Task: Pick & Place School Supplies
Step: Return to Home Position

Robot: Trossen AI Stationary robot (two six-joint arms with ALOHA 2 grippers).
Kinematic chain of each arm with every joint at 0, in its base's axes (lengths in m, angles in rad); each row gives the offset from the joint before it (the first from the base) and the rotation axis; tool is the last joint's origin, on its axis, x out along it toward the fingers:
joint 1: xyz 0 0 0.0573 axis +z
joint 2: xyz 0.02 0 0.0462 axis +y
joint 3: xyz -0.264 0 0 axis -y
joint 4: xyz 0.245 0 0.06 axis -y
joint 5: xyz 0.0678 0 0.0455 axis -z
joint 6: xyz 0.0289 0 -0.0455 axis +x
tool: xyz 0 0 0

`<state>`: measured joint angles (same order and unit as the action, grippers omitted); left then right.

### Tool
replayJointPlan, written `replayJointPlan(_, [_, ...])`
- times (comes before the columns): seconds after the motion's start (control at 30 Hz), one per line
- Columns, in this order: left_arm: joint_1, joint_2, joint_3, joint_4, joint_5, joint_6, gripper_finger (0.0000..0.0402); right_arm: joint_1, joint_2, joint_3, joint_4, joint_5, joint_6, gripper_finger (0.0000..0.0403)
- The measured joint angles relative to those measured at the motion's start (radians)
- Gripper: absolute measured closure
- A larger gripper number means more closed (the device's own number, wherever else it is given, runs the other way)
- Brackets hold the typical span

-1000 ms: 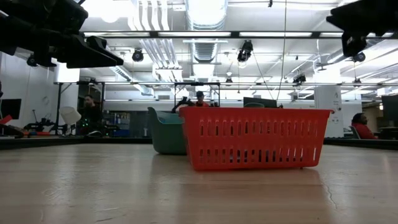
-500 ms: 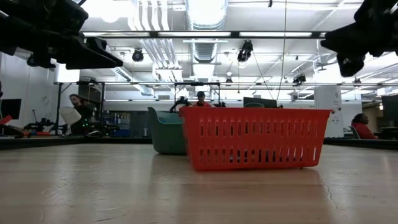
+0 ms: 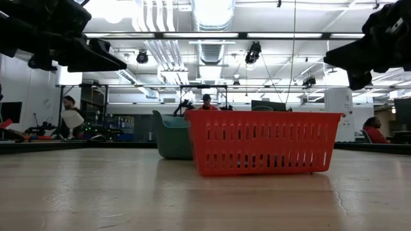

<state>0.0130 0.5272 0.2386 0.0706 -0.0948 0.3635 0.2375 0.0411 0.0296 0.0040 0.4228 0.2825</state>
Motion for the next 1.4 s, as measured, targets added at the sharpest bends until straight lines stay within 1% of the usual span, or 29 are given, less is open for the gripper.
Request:
replayJointPlan(0.3, [0.0, 0.0, 0.0, -0.001, 0.0, 0.0, 0.0234, 0.0, 0.048, 0.0, 0.0, -0.001, -0.126, 0.0335])
replayJointPlan(0.97, [-0.001, 0.0, 0.0, -0.001, 0.0, 0.003, 0.0234, 0.0, 0.053, 0.0, 0.001, -0.003, -0.126, 0.0335])
replayJointPlan(1.0, [-0.001, 0.0, 0.0, 0.0, 0.0, 0.024, 0.0234, 0.0, 0.053, 0.0, 0.0, -0.003, -0.126, 0.0335])
replayJointPlan(1.1, [0.0, -0.001, 0.0, 0.026, 0.0, 0.166, 0.0234, 0.0, 0.053, 0.0, 0.001, -0.003, -0.126, 0.0335])
replayJointPlan(1.17, [-0.001, -0.013, 0.0, 0.028, 0.005, 0.206, 0.0234, 0.0, 0.053, 0.0, 0.0, -0.003, -0.126, 0.0335])
replayJointPlan(1.3, [-0.001, -0.052, 0.008, 0.043, 0.015, 0.175, 0.0234, 0.0, 0.053, 0.0, 0.001, -0.003, -0.126, 0.0335])
replayJointPlan(1.4, [-0.001, -0.119, 0.01, 0.012, 0.017, 0.109, 0.0234, 0.0, 0.053, 0.0, 0.0, -0.003, -0.126, 0.0335])
